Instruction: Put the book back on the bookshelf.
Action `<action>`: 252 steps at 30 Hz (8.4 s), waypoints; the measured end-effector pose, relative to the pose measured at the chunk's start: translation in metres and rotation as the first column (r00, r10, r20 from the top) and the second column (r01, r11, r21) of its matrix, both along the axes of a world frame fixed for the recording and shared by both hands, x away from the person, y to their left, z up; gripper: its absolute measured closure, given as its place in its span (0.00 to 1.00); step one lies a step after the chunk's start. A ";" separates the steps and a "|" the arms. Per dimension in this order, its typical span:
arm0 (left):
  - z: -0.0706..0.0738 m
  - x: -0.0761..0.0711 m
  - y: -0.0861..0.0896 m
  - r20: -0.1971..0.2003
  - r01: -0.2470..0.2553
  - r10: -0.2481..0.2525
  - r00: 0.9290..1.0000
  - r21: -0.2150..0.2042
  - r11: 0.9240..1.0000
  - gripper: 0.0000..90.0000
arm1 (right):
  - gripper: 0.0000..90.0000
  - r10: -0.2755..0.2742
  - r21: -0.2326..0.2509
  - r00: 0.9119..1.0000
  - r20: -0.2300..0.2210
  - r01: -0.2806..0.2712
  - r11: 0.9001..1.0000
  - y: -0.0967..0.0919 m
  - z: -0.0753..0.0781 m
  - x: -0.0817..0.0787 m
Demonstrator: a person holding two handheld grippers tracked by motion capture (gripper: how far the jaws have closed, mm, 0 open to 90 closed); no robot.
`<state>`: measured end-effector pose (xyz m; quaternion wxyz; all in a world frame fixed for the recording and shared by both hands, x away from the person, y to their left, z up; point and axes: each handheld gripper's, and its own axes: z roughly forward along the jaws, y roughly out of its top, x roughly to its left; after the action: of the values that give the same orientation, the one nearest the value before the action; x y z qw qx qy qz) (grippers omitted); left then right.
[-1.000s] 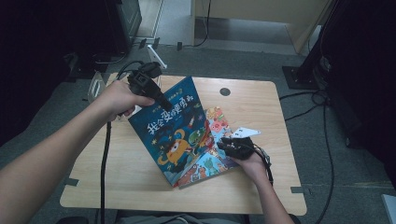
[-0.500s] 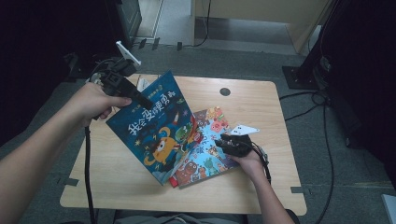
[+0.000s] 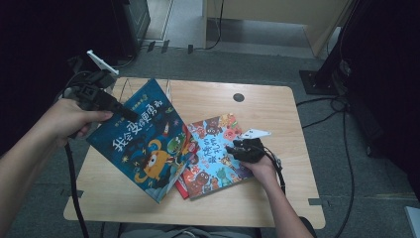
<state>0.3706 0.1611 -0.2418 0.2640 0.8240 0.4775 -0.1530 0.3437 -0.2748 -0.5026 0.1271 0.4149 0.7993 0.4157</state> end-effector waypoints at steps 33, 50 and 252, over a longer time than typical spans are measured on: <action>-0.013 -0.028 0.082 -0.027 -0.174 0.175 0.984 0.028 0.984 0.91 | 0.52 0.010 -0.070 0.999 0.050 -0.006 0.997 0.007 -0.001 0.002; -0.012 -0.038 0.138 -0.037 -0.297 0.298 0.954 0.021 0.955 0.90 | 0.51 0.010 -0.073 0.999 0.053 -0.006 0.997 0.008 -0.001 0.002; -0.126 -0.001 0.023 0.159 -0.253 0.251 0.955 -0.007 0.967 0.48 | 0.49 0.015 -0.061 0.999 0.045 -0.012 0.998 0.006 -0.001 0.003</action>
<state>0.3700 0.1844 -0.3674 0.3131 0.7676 0.5571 -0.0488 0.3471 -0.2689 -0.5037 0.1550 0.3960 0.8113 0.4012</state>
